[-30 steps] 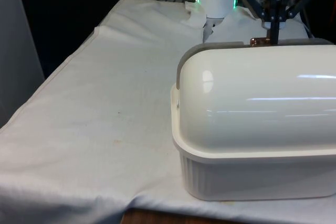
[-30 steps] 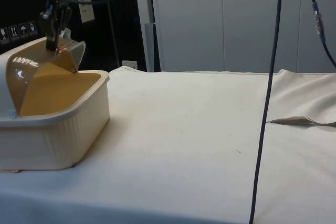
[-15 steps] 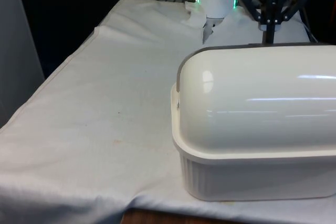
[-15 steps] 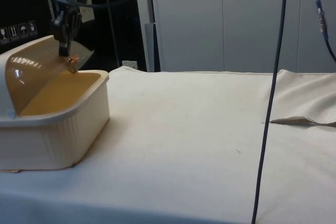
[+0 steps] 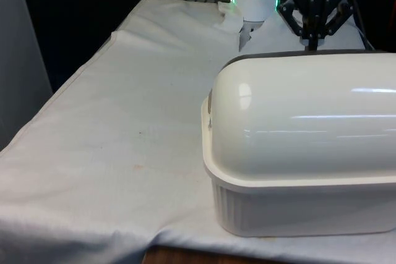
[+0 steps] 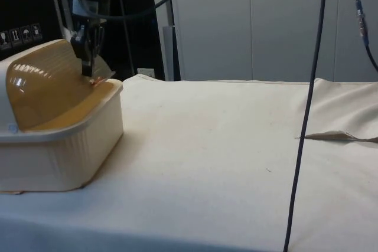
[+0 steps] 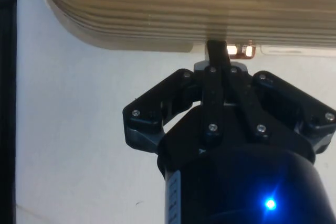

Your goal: Open the lid, then close it.

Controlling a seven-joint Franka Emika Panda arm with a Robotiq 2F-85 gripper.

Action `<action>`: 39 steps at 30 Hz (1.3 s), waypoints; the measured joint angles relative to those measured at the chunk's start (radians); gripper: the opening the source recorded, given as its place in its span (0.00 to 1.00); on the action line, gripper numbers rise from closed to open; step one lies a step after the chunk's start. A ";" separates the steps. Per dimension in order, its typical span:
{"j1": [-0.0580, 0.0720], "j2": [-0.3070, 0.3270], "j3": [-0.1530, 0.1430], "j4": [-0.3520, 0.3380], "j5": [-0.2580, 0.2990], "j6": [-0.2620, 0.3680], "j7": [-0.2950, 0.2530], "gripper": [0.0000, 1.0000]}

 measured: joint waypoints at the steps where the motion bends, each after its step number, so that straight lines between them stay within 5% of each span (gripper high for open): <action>1: 0.000 0.000 0.000 0.000 0.000 0.000 0.000 0.00; 21: 0.000 -0.001 0.009 -0.057 0.014 -0.051 0.000 0.00; 39: 0.000 -0.088 0.020 -0.161 0.014 -0.066 -0.003 0.00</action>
